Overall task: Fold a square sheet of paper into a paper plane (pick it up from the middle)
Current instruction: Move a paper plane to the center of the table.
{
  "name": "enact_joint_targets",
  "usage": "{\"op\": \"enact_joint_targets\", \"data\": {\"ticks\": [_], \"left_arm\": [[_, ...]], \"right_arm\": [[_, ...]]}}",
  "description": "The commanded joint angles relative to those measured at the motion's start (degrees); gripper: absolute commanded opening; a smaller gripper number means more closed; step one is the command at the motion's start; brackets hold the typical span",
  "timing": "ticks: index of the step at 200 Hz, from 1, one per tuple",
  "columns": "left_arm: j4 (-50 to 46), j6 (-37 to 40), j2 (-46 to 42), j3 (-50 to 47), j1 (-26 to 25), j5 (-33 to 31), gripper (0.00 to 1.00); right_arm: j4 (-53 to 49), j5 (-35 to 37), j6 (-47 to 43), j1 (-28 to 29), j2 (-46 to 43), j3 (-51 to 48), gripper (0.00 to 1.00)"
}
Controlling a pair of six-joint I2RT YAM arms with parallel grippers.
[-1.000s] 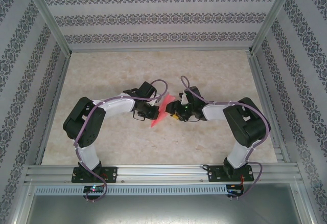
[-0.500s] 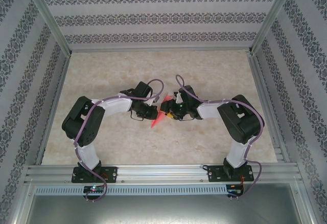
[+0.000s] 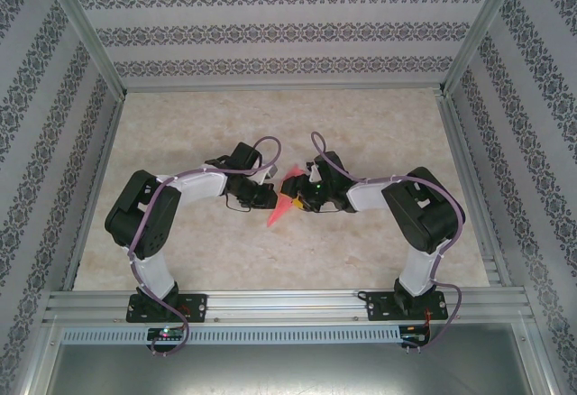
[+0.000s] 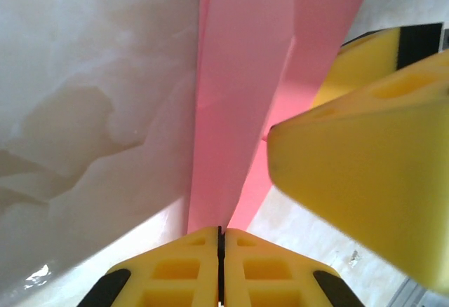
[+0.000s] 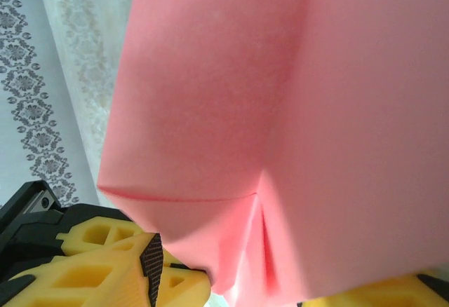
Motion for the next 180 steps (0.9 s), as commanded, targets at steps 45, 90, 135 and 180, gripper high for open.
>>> {"op": "enact_joint_targets", "data": {"ticks": [45,90,135,180], "left_arm": [[3.8,-3.1,-2.3,-2.6,2.2,5.0,0.1],[6.2,-5.6,-2.4,-3.9,3.2,7.1,0.1],[7.1,-6.7,-2.8,-4.7,3.8,7.4,0.1],[7.2,-6.6,-2.9,-5.2,4.1,7.4,0.1]], "right_arm": [[4.0,-0.3,4.1,1.2,-1.0,-2.8,0.49],[4.4,0.2,4.5,1.9,-0.1,-2.1,0.41],[2.7,0.6,3.4,2.9,1.6,-0.6,0.28],[-3.7,2.7,-0.5,3.6,1.3,2.2,0.13]]}}
